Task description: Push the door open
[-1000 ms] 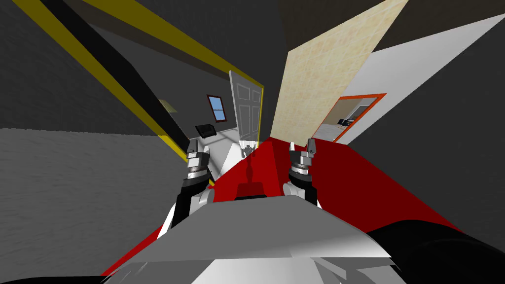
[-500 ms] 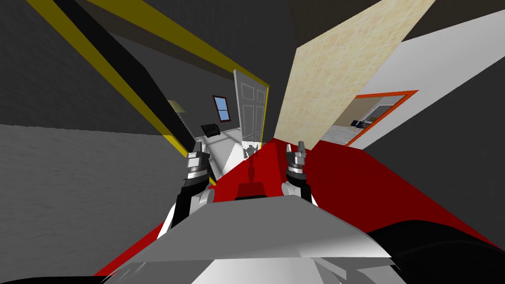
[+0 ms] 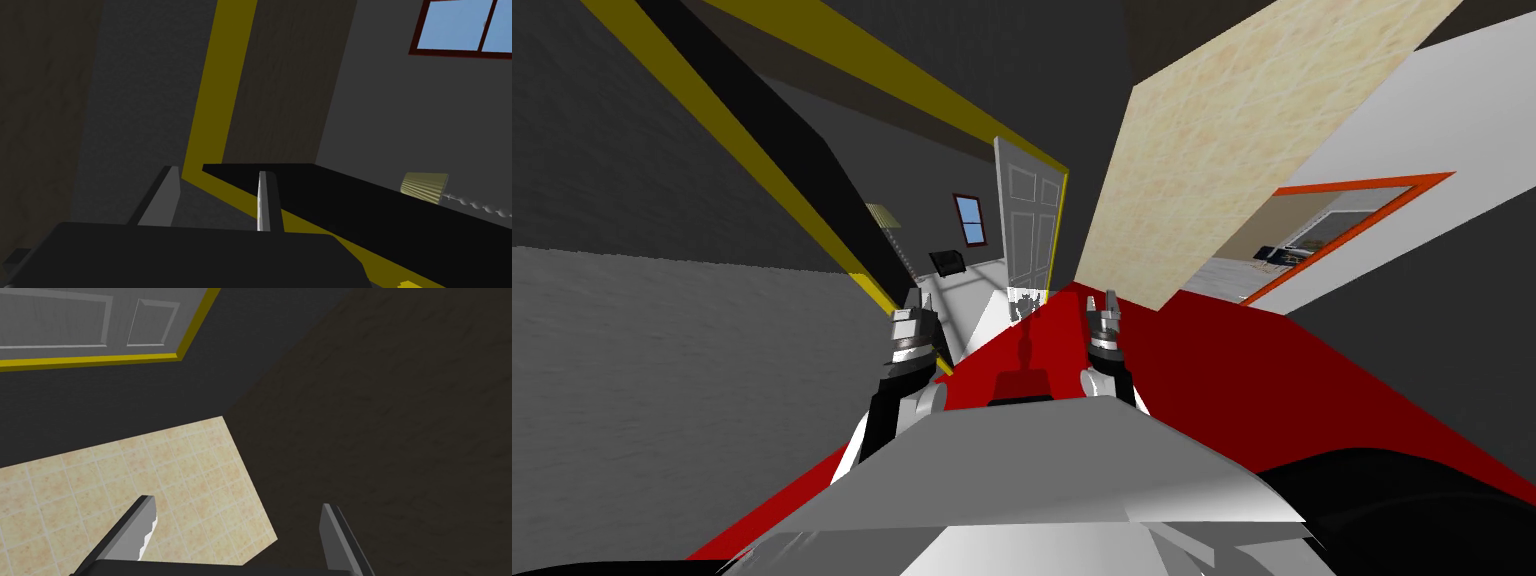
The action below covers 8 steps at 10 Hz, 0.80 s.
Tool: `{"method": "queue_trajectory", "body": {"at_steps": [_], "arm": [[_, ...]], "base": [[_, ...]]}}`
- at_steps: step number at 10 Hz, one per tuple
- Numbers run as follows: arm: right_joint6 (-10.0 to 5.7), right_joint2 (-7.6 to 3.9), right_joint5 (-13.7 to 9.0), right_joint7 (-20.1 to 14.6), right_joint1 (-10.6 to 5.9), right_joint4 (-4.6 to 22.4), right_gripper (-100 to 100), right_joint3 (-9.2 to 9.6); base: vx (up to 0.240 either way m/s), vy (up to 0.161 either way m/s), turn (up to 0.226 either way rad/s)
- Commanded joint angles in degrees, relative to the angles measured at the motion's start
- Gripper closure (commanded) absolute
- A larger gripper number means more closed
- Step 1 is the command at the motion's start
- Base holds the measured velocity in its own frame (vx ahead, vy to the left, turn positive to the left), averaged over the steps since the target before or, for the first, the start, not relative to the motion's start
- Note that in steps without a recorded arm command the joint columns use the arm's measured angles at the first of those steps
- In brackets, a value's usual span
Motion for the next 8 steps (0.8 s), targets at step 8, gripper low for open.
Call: {"method": "queue_trajectory", "body": {"at_steps": [8], "arm": [[-1.19,-1.96,-0.6,-0.8,-3.63,10.3,-100,-0.18]], "base": [[0.085,-0.025,0.119]]}}
